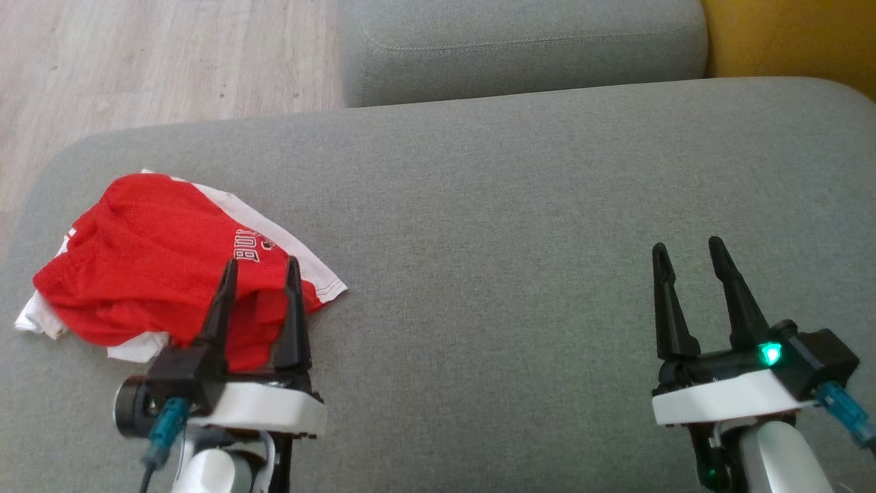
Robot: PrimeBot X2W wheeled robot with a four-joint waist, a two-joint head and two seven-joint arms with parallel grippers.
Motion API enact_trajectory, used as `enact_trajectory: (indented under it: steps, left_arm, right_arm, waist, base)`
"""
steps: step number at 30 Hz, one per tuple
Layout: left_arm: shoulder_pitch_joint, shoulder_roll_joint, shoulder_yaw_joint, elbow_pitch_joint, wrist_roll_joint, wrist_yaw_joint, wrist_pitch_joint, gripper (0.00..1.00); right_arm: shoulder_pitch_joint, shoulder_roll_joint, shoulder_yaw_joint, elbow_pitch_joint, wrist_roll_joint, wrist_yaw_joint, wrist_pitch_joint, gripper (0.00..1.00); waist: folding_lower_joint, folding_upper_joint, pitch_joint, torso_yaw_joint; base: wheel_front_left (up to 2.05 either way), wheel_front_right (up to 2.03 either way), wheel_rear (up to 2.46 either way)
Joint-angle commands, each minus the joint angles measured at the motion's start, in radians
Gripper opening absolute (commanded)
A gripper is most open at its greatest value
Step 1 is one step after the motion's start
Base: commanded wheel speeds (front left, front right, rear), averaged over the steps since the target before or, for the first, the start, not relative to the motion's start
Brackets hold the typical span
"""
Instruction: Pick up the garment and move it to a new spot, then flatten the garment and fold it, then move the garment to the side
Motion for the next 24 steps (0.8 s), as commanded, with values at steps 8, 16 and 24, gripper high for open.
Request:
enact_trajectory:
  steps: [8, 16, 24]
  left_arm:
    - [0.012, -0.072, 0.129, -0.016, 0.054, -0.157, -0.036, 1.00]
    - [0.031, -0.113, 0.205, 0.060, 0.084, -0.262, -0.046, 1.00]
    - [0.031, -0.117, 0.224, 0.072, 0.075, -0.274, -0.046, 1.00]
  right_arm:
    - [-0.019, -0.008, 0.030, 0.024, 0.023, -0.001, -0.039, 1.00]
    - [-0.018, -0.008, 0.028, 0.055, 0.043, -0.001, -0.049, 1.00]
    - [-0.021, -0.008, 0.025, 0.062, 0.061, -0.001, -0.049, 1.00]
  waist:
    - [0.0000, 0.0000, -0.003, 0.000]
    - [0.0000, 0.0000, -0.006, -0.003]
    - [0.0000, 0.0000, -0.013, -0.001]
  base:
    - [0.00, 0.00, 0.00]
    - [0.00, 0.00, 0.00]
    - [0.00, 0.00, 0.00]
